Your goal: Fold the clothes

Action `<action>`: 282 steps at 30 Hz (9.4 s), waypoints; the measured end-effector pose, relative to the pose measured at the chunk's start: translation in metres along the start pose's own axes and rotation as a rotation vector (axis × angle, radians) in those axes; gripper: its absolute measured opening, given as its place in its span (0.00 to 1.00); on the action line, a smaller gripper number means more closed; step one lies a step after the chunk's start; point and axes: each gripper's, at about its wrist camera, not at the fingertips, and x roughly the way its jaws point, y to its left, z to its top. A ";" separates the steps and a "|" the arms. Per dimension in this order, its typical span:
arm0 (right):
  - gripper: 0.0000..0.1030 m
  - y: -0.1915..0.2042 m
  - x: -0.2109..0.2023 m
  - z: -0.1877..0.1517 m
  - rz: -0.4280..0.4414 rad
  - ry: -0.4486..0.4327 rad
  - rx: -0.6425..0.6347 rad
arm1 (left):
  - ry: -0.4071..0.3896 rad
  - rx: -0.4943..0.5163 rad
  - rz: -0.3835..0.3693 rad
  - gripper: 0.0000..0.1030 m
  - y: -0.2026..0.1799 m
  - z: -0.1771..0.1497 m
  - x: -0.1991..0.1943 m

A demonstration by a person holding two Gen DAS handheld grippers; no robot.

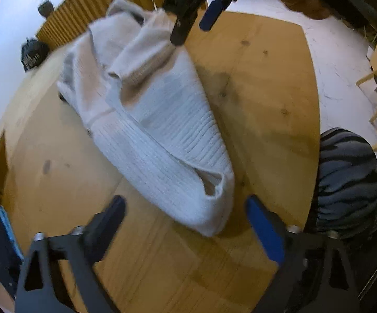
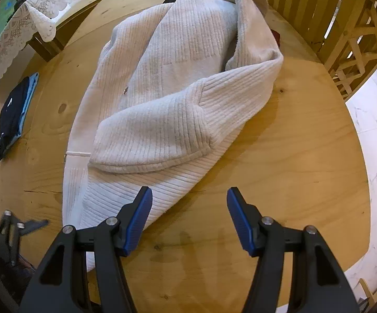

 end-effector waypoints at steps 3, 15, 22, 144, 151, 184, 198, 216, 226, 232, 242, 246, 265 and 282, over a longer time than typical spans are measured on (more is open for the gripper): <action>0.57 -0.002 0.002 0.002 -0.004 0.005 -0.015 | 0.008 -0.021 -0.049 0.41 0.006 0.002 0.004; 0.57 0.011 -0.020 0.005 -0.141 -0.125 -0.399 | -0.128 -0.224 -0.187 0.12 0.088 -0.015 -0.038; 0.57 0.090 -0.001 -0.009 -0.187 -0.196 -0.742 | -0.169 -0.345 -0.141 0.11 0.130 -0.040 -0.056; 0.07 -0.105 -0.055 -0.006 -0.159 -0.214 0.015 | -0.117 0.261 0.033 0.08 0.043 0.148 -0.022; 0.07 -0.099 -0.126 -0.004 -0.121 -0.413 0.046 | -0.396 -0.072 -0.056 0.06 0.125 0.161 -0.106; 0.07 0.058 -0.209 -0.018 -0.239 -0.422 -0.215 | -0.415 -0.247 0.014 0.00 0.177 0.019 -0.225; 0.07 -0.100 -0.047 -0.074 -0.208 -0.123 0.000 | -0.196 0.013 -0.146 0.53 0.094 0.124 -0.050; 0.07 -0.096 -0.015 -0.058 -0.156 -0.118 -0.054 | -0.004 0.095 -0.230 0.31 0.094 0.153 0.018; 0.07 -0.095 -0.028 -0.060 -0.173 -0.166 -0.043 | -0.085 0.016 -0.303 0.05 0.099 0.138 -0.008; 0.07 -0.080 -0.097 -0.052 -0.200 -0.303 -0.053 | -0.338 -0.115 -0.276 0.05 0.146 0.117 -0.106; 0.07 0.025 -0.295 -0.026 -0.199 -0.702 -0.192 | -0.628 -0.228 0.139 0.05 0.208 0.063 -0.330; 0.07 0.076 -0.365 -0.029 -0.208 -0.848 -0.260 | -0.695 -0.224 0.294 0.05 0.207 0.039 -0.408; 0.07 0.207 -0.431 0.000 -0.262 -1.017 -0.388 | -0.691 -0.289 0.594 0.06 0.235 -0.049 -0.515; 0.09 0.205 0.066 0.244 -0.258 -0.284 -0.431 | 0.009 -0.444 0.409 0.11 0.444 -0.043 -0.040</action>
